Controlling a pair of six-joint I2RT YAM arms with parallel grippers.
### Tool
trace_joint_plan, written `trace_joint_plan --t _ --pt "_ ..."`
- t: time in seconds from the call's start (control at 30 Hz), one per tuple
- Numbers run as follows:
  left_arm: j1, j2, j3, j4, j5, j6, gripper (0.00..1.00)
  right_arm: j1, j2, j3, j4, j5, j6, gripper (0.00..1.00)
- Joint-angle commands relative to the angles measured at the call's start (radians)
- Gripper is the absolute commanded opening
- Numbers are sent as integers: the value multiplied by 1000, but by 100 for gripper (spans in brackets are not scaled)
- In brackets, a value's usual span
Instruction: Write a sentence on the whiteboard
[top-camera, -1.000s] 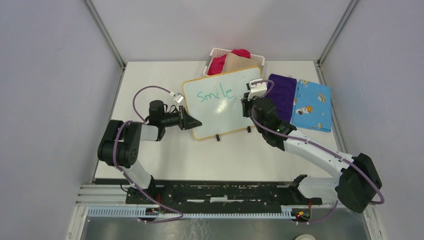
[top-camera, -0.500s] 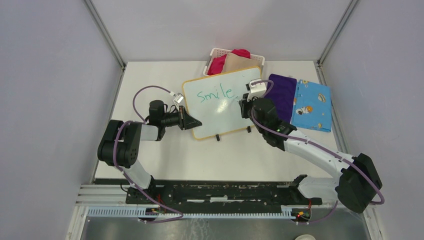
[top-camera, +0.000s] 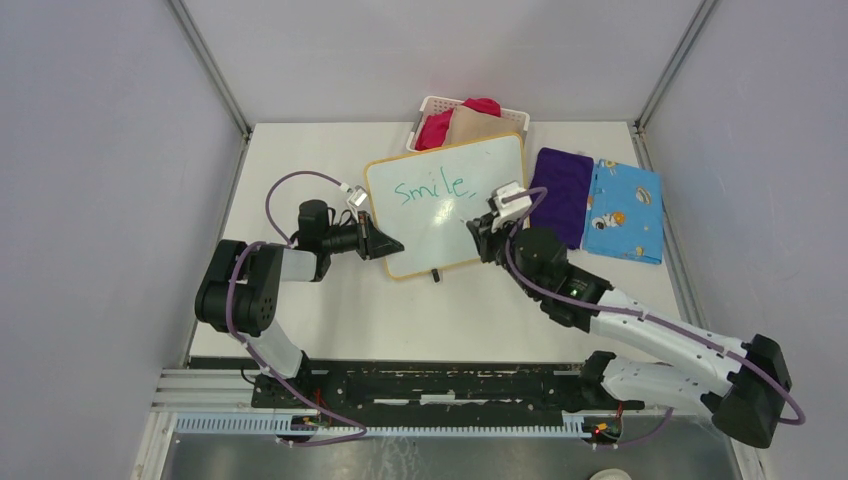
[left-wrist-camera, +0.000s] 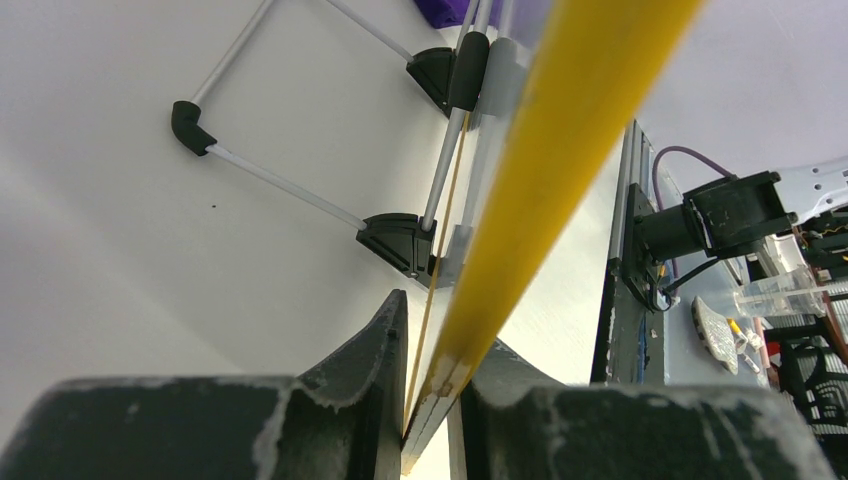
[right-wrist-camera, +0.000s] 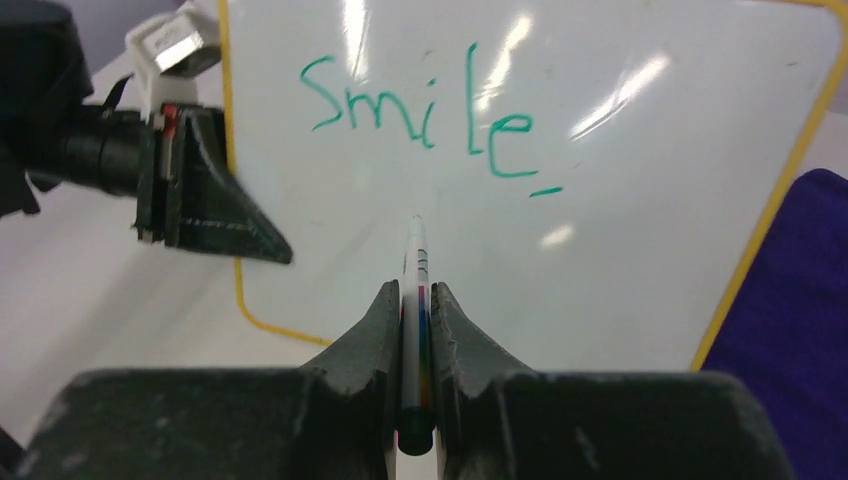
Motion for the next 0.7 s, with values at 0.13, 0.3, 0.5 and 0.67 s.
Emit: trace_joint_plan --t 0.13,0.3,0.5,0.67 --pt "-7 -4 20 -80 -49 44 2 205 78 -101 77 146 -74 0" --pt "-7 -6 23 -107 -59 64 2 266 166 -67 146 177 -72 0" --pt "-7 -2 28 -129 -66 80 2 282 236 -35 201 193 -76 0" --pt "-8 2 28 -141 -73 88 2 284 272 -12 235 221 -86 0"
